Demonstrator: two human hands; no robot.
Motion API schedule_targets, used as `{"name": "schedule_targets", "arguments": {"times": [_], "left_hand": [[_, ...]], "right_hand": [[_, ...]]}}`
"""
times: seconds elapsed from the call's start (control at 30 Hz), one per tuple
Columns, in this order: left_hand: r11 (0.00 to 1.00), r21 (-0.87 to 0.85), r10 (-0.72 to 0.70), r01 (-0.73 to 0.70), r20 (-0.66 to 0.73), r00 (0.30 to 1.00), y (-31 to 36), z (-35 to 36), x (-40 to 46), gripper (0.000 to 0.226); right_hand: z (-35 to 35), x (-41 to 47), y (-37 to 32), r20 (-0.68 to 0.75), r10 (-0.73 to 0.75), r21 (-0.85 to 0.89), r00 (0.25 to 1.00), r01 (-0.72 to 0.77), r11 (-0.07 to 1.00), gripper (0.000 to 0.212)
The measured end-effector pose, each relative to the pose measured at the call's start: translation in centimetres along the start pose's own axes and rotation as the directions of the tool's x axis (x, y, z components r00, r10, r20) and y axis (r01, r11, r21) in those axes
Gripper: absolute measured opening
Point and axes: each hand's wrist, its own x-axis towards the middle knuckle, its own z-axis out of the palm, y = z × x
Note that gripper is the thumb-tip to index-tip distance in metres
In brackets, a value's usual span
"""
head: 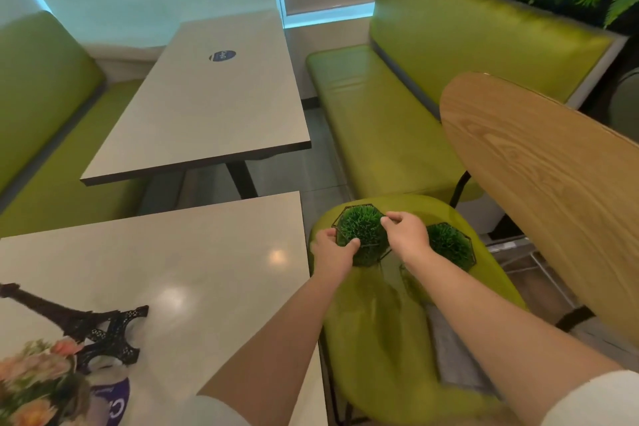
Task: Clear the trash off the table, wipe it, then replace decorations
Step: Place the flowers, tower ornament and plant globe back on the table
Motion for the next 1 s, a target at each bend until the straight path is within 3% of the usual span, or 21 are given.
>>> {"name": "schedule_targets", "arguments": {"times": [0.17, 0.53, 0.67, 0.87, 1.0], "left_hand": [[0.997, -0.070, -0.028, 0.028, -0.012, 1.000, -2.1, -5.6, -4.1, 0.050], [0.994, -0.093, -0.068, 0.055, -0.133, 0.989, -9.3, -19.1, -13.1, 0.042], [0.990, -0.120, -0.090, 0.070, -0.175, 0.980, -11.8, -22.0, -14.6, 0.046], [0.901, -0.336, -0.353, 0.275, -0.199, 0.914, -14.2, -24.0, -14.3, 0.080], [0.805, -0.519, -0.401, 0.287, -0.121, 0.908, -15.8, -24.4, -13.1, 0.076]], "right_hand": [[2.3, -5.7, 0.0, 0.042, -0.042, 0.046, 0.998, 0.041, 0.998, 0.029], [11.9, -18.1, 0.5, 0.183, 0.043, 0.152, 0.982, -0.071, 0.986, 0.017], [15.4, -20.8, 0.7, 0.164, 0.061, 0.172, 0.985, -0.090, 0.981, 0.017], [19.3, -23.7, -0.3, 0.139, 0.034, 0.195, 0.990, -0.061, 0.979, 0.015], [22.0, -23.8, -1.0, 0.161, 0.021, 0.179, 0.987, -0.050, 0.983, 0.014]]}}
